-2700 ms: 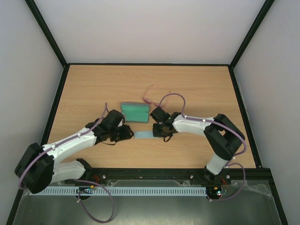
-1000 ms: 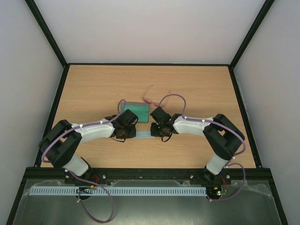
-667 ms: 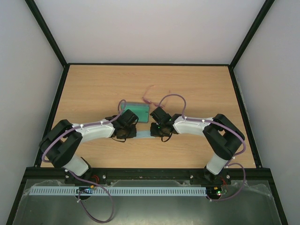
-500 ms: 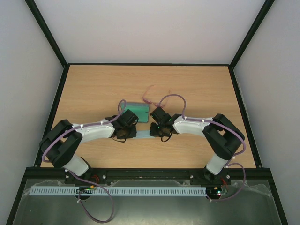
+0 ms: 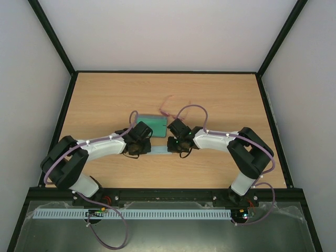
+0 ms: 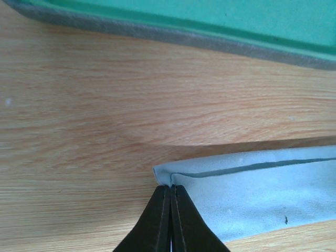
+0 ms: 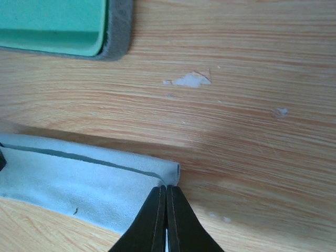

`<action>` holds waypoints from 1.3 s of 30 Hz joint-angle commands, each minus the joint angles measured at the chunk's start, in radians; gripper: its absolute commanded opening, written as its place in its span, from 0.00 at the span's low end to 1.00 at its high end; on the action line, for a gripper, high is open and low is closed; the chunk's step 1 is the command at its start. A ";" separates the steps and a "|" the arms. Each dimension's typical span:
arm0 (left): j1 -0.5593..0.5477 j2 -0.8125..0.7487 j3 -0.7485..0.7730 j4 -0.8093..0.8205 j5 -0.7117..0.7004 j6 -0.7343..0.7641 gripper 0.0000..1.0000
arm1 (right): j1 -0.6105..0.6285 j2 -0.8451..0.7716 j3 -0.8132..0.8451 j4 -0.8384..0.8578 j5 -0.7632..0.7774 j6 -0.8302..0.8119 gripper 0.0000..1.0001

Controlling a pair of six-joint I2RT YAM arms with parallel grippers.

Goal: Organize the sunglasses
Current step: Pick up the glasses cleaning cloth from the center of the board, then place the glasses cleaning cloth in the sunglasses case.

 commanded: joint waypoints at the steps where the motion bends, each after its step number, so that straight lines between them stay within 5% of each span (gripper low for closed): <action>1: 0.024 -0.050 0.029 -0.045 -0.003 0.017 0.02 | 0.001 -0.016 0.044 -0.075 -0.001 -0.012 0.01; 21: 0.131 -0.131 0.111 -0.106 0.014 0.078 0.02 | 0.001 0.037 0.276 -0.193 0.028 -0.052 0.01; 39: 0.257 0.007 0.205 -0.034 0.032 0.190 0.02 | -0.047 0.231 0.508 -0.248 0.031 -0.102 0.01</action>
